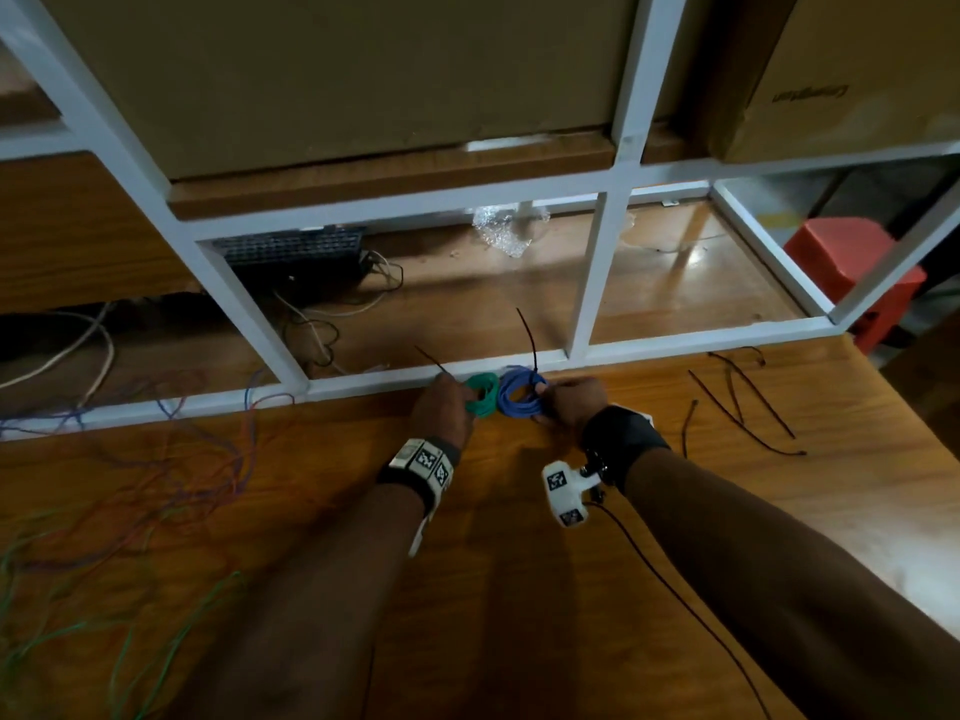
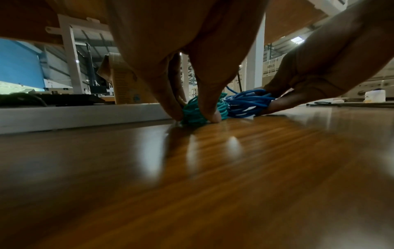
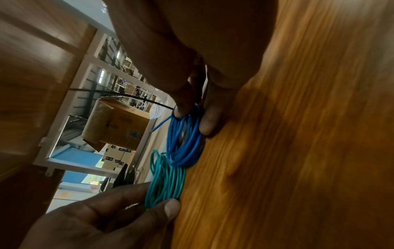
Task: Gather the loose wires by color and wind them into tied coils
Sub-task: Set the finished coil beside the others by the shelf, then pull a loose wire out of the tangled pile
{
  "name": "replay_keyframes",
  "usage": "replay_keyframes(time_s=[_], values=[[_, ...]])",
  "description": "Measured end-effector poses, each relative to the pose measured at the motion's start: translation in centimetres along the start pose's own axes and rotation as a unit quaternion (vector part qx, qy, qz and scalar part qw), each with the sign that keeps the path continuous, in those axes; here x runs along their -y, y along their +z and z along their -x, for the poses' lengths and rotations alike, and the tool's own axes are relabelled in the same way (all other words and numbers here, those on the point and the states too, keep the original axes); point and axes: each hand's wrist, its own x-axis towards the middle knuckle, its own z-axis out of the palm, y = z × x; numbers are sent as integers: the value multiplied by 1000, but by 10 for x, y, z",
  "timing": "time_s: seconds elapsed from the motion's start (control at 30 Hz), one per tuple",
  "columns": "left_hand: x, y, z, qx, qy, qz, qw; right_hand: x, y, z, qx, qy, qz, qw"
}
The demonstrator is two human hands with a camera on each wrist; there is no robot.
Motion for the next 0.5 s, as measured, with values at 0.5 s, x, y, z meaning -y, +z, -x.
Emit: replay_keyframes(time_s=[0.5], values=[[62, -105, 166, -117, -95, 184, 971, -6, 53, 135, 52, -361, 276, 889]])
